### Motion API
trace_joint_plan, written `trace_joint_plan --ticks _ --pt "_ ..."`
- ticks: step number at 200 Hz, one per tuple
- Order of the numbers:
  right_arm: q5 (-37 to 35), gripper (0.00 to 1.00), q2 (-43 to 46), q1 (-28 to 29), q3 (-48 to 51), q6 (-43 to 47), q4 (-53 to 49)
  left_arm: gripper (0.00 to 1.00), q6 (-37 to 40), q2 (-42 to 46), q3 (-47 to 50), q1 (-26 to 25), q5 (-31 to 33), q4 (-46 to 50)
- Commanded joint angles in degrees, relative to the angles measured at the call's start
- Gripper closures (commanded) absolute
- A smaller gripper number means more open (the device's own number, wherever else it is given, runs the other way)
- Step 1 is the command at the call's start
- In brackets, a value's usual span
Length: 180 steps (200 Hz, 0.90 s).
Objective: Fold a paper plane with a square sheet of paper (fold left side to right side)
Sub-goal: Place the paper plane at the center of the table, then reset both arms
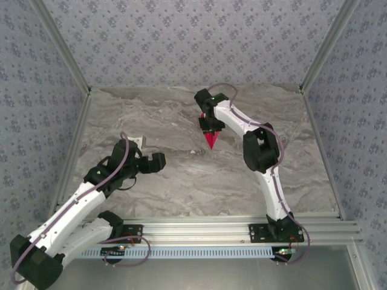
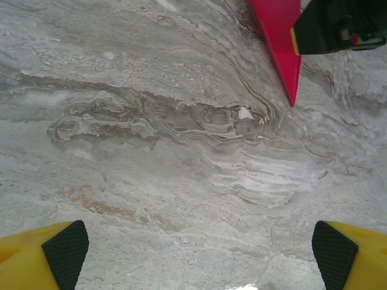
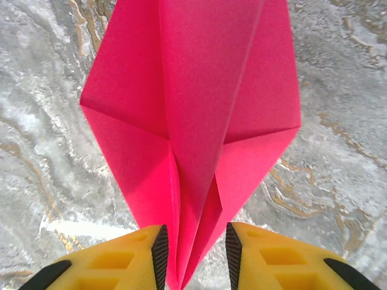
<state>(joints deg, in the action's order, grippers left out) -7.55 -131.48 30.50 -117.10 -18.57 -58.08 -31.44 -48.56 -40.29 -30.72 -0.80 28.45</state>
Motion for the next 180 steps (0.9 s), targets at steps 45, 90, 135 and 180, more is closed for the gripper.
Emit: trace_joint_plan --ticks 45,90,135,180 --pt "-6.0 0.48 20.8 0.2 13.4 0.7 3.5 0.02 -0.4 0.8 -2.1 11.9 -7.5 -0.5" --pt "-9.2 0.24 45.5 -4.3 39.0 2.9 17.4 0.02 2.6 4.5 -0.5 21.4 1.8 -2.0" --pt "-8.2 0.0 68.0 -16.6 67.3 2.5 33.3 0.02 11.2 13.4 12.8 22.4 20.3 -18.4" --pt "-4.9 0.0 78.5 -25.9 91.7 9.2 59.1 0.02 20.1 18.3 23.8 22.9 25.3 -29.2"
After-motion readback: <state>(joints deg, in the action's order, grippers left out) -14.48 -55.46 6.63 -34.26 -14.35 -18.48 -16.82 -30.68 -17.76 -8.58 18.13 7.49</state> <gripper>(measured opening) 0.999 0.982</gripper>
